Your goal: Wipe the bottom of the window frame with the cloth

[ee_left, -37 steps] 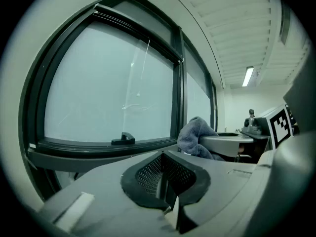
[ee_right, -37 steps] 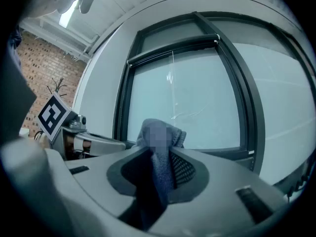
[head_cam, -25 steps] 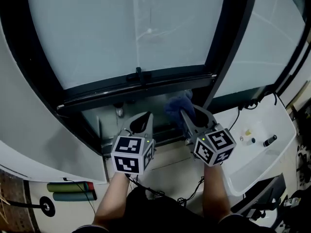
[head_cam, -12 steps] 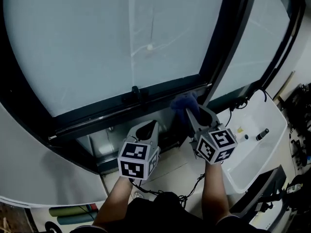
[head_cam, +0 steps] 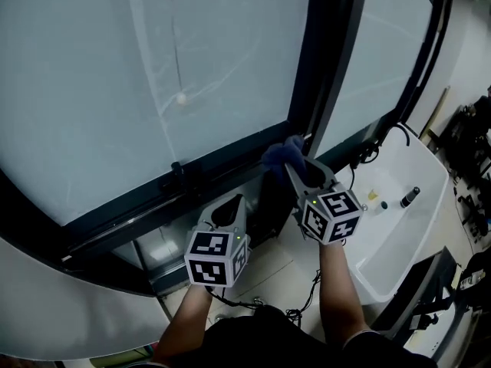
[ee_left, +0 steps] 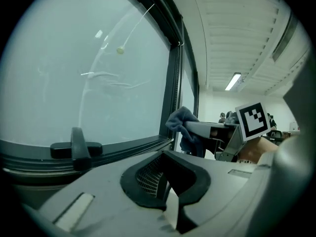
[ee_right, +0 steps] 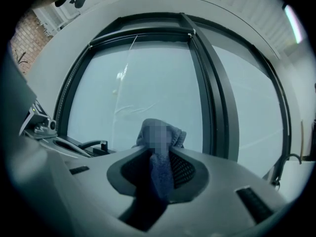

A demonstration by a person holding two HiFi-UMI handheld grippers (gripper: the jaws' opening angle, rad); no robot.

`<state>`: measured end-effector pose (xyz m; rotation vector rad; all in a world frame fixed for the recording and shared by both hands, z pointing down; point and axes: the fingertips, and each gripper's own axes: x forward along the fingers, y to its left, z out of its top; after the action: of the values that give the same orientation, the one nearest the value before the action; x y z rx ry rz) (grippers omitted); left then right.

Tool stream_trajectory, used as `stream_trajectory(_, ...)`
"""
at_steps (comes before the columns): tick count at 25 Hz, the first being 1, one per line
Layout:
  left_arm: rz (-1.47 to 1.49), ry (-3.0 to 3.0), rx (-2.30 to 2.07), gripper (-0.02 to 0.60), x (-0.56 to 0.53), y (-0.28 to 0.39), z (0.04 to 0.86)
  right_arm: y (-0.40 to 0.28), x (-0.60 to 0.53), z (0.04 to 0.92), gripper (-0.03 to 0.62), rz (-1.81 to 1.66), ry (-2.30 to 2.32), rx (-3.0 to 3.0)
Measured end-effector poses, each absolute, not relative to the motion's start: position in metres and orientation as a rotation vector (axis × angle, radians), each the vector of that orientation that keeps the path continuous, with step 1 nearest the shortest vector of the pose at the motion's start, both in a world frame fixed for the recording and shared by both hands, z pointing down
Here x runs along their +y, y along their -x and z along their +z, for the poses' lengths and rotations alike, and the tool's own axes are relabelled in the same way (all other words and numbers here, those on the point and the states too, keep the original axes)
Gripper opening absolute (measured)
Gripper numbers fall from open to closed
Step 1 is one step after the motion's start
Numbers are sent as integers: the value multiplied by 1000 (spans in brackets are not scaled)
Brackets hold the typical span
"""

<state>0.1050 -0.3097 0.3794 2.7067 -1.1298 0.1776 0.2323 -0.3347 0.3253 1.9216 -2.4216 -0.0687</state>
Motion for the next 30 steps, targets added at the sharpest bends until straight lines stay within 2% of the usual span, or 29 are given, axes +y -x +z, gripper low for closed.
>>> stream_trajectory(7,203,-2664,-1194,6,-332,-140,395,-289,-398,352,103,-37,-1924,-2345)
stream_trajectory(14,262,-2661,-1262,6,-343,-148,397,-330,-472,378,103,-17,-1931,-2219)
stream_trajectory(30,317,-2526,-1354,6,-330,-113,427,-325,-499,405,100,-13,-1885,-2234)
